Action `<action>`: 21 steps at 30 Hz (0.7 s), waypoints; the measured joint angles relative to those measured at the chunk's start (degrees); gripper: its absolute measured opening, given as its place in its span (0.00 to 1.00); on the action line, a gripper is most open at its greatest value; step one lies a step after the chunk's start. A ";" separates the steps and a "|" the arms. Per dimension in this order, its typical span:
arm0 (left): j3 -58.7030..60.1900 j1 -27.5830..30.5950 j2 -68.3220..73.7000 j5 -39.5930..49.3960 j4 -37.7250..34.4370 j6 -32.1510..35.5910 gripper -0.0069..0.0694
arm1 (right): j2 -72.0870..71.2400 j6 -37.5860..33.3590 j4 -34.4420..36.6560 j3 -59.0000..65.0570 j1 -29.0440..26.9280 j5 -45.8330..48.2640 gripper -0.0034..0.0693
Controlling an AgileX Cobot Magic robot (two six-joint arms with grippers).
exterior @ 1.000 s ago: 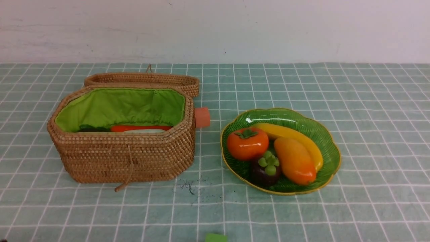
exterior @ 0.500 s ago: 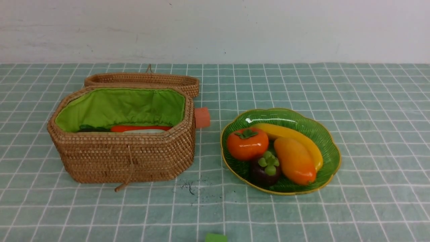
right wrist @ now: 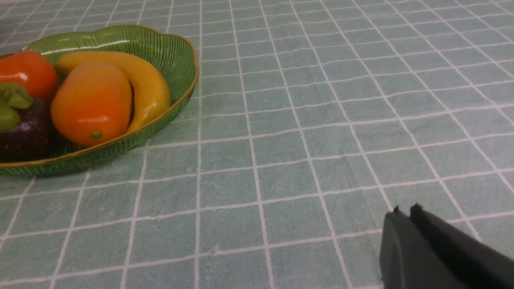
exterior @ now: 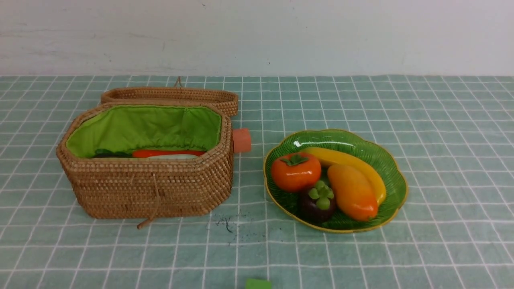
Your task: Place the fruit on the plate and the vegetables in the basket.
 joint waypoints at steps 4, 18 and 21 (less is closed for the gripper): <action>0.00 0.00 0.00 0.00 0.06 0.00 0.07 | 0.00 0.00 -0.05 0.00 0.00 0.00 0.09; 0.00 0.00 0.00 0.00 0.06 0.00 0.09 | 0.00 0.00 -0.05 0.00 0.00 0.00 0.12; 0.00 0.00 0.00 0.00 0.06 0.00 0.09 | 0.00 0.00 -0.05 0.00 0.00 0.00 0.12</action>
